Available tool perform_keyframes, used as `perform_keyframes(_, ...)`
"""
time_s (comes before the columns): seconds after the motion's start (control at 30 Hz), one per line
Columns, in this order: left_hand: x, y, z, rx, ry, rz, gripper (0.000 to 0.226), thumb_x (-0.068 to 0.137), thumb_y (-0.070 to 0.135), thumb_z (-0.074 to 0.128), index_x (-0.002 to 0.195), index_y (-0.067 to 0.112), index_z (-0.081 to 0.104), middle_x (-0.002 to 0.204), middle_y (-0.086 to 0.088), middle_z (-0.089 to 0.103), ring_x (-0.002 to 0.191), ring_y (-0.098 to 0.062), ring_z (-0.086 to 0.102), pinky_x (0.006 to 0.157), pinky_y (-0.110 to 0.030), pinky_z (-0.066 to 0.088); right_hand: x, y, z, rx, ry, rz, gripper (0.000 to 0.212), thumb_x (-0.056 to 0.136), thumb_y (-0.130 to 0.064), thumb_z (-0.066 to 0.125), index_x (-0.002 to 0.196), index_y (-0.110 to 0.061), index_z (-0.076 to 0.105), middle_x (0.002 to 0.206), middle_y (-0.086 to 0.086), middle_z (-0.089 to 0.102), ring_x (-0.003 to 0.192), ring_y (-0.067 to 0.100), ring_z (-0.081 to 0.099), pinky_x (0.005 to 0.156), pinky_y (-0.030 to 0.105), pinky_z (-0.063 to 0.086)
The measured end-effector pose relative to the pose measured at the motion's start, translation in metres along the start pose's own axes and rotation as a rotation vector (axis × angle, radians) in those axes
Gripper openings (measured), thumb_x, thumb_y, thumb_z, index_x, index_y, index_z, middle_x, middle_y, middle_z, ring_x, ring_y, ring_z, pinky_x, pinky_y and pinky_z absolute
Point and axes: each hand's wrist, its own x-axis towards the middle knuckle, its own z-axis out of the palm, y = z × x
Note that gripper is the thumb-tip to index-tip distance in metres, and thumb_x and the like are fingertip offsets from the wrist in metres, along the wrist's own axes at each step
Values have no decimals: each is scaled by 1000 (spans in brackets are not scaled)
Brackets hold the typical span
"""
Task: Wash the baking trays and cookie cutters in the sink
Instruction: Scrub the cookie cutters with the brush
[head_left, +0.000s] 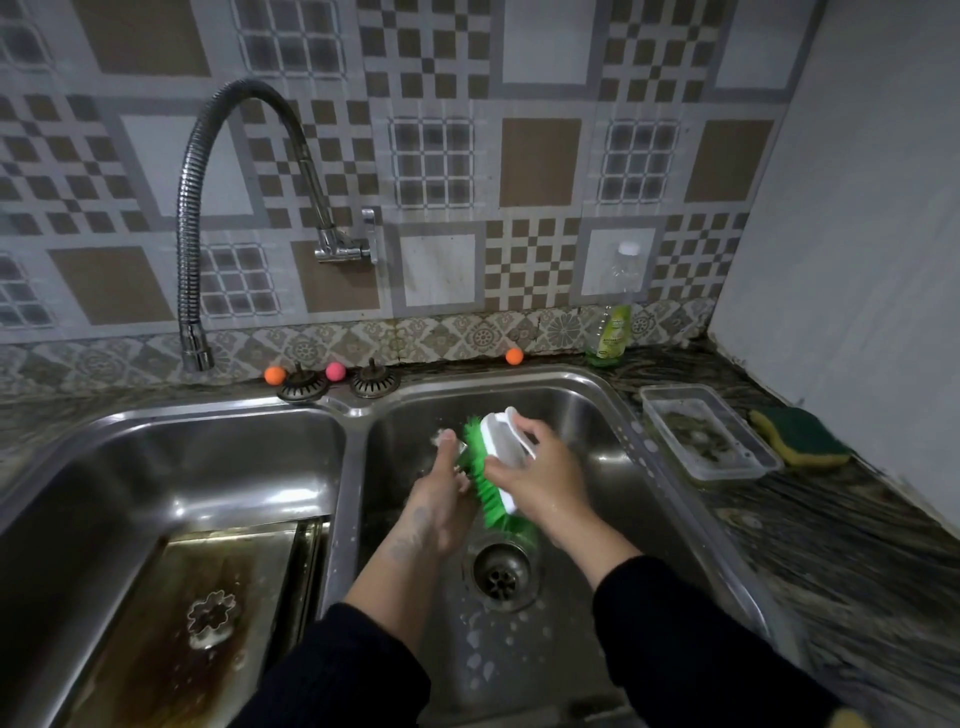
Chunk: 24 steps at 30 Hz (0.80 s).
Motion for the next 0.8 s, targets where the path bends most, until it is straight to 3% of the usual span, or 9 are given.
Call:
perform_keyframes(0.1, 5, 10, -4, -127, 81, -66, 64, 97, 47, 44, 130, -8, 48, 36, 1, 48, 28, -10, 48, 34, -15, 40, 3, -7, 9, 113, 56, 80, 64, 73, -30, 74, 132, -30, 50, 125, -2, 59, 100, 17, 64, 83, 39, 56)
perform_keyframes(0.17, 10, 13, -11, -111, 34, -142, 57, 97, 52, 39, 118, 1, 56, 62, -9, 68, 51, -14, 66, 46, -21, 52, 1, -13, 16, 123, 18, 68, 63, 74, -28, 75, 132, -29, 50, 128, -3, 57, 102, 16, 62, 74, 30, 57)
perform_keyframes(0.23, 7, 18, -14, -114, 56, -168, 61, 94, 56, 43, 124, 5, 55, 100, -13, 65, 84, -22, 68, 74, -32, 57, 3, -21, 21, 122, 29, 60, 63, 76, -25, 74, 134, -26, 49, 130, -3, 56, 102, 16, 62, 57, 14, 49)
perform_keyframes(0.3, 4, 21, -24, -70, 140, -109, 61, 85, 60, 56, 120, 10, 59, 93, -10, 62, 77, -18, 63, 70, -31, 53, 8, -30, 21, 108, 34, 66, 63, 77, -25, 73, 135, -24, 48, 131, -1, 55, 101, 17, 61, 51, 13, 43)
perform_keyframes(0.4, 1, 28, -51, 335, 246, 86, 77, 60, 61, 78, 113, 7, 63, 94, -4, 71, 84, -19, 67, 75, -29, 52, 16, -43, 24, 5, -16, 2, 63, 77, -26, 74, 134, -24, 49, 134, -1, 54, 105, 17, 59, 63, 19, 43)
perform_keyframes(0.5, -6, 40, -75, 933, 293, 324, 56, 69, 37, 83, 113, 10, 62, 101, -3, 69, 95, -19, 65, 80, -27, 50, 17, -56, 35, -129, -142, -95, 66, 75, -27, 74, 135, -26, 49, 132, -2, 56, 106, 17, 59, 70, 20, 42)
perform_keyframes(0.57, -10, 48, -83, 1180, 257, 432, 52, 66, 37, 82, 109, 15, 64, 103, -2, 67, 95, -20, 63, 79, -28, 50, 17, -63, 46, -305, -221, -158, 70, 73, -27, 74, 137, -26, 47, 131, 0, 57, 112, 19, 58, 77, 21, 44)
perform_keyframes(0.63, -9, 52, -89, 1278, 239, 494, 48, 66, 40, 80, 105, 18, 64, 104, -1, 64, 96, -20, 61, 78, -27, 48, 17, -65, 55, -406, -214, -178, 72, 72, -28, 74, 138, -27, 46, 129, 2, 60, 114, 21, 58, 84, 23, 45)
perform_keyframes(0.8, -6, 51, -138, 1298, 316, 378, 59, 72, 42, 77, 123, 20, 56, 120, -1, 58, 110, -21, 56, 88, -33, 49, 7, -66, 83, -420, -188, -207, 74, 72, -28, 73, 140, -31, 44, 129, 4, 60, 115, 25, 58, 88, 28, 47)
